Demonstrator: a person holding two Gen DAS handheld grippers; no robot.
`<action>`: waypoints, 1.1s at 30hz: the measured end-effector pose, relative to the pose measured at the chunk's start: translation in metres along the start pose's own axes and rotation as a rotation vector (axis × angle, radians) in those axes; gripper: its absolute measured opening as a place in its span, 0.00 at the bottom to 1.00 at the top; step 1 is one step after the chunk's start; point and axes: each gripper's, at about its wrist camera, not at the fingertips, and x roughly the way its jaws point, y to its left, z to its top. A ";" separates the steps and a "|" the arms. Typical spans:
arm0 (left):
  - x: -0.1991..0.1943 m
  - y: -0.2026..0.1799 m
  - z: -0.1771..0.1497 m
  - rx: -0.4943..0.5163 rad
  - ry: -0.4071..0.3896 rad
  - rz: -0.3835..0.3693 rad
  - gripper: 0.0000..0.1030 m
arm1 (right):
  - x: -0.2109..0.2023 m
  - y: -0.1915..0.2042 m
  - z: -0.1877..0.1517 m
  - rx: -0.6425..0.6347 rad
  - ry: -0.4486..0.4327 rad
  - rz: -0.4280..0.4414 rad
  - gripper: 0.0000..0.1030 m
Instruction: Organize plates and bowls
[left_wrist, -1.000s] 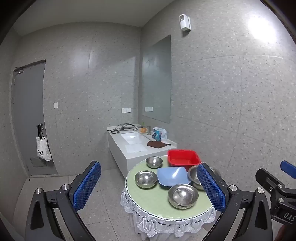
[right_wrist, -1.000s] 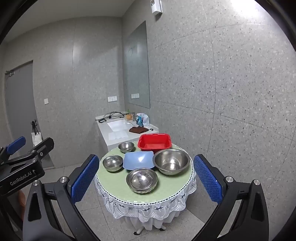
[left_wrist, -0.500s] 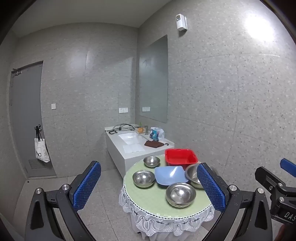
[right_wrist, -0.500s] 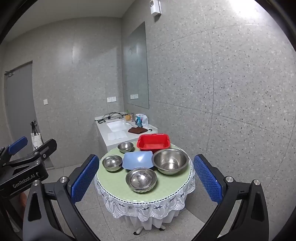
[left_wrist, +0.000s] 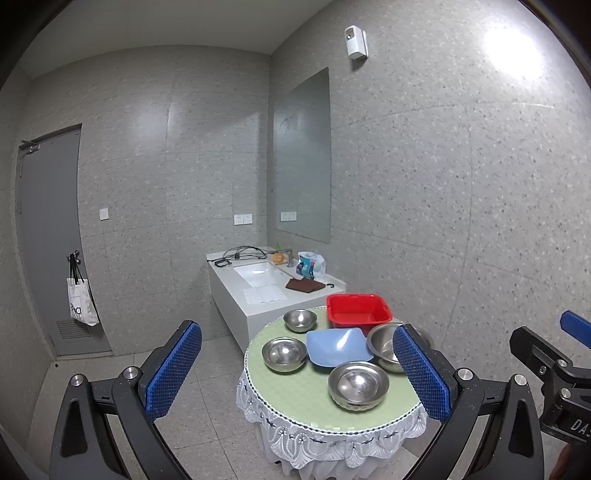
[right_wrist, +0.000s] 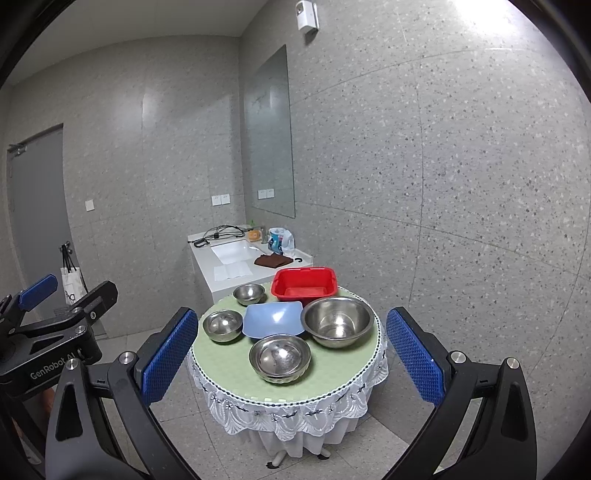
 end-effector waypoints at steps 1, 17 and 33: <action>-0.001 0.000 0.000 0.001 0.000 0.001 0.99 | 0.000 0.000 0.000 -0.001 0.000 -0.001 1.00; 0.000 -0.005 0.002 0.006 0.005 -0.004 0.99 | -0.002 -0.002 0.000 0.003 -0.001 -0.005 1.00; 0.011 -0.011 0.005 0.016 0.014 0.001 0.99 | 0.008 -0.011 -0.001 0.016 0.010 0.002 1.00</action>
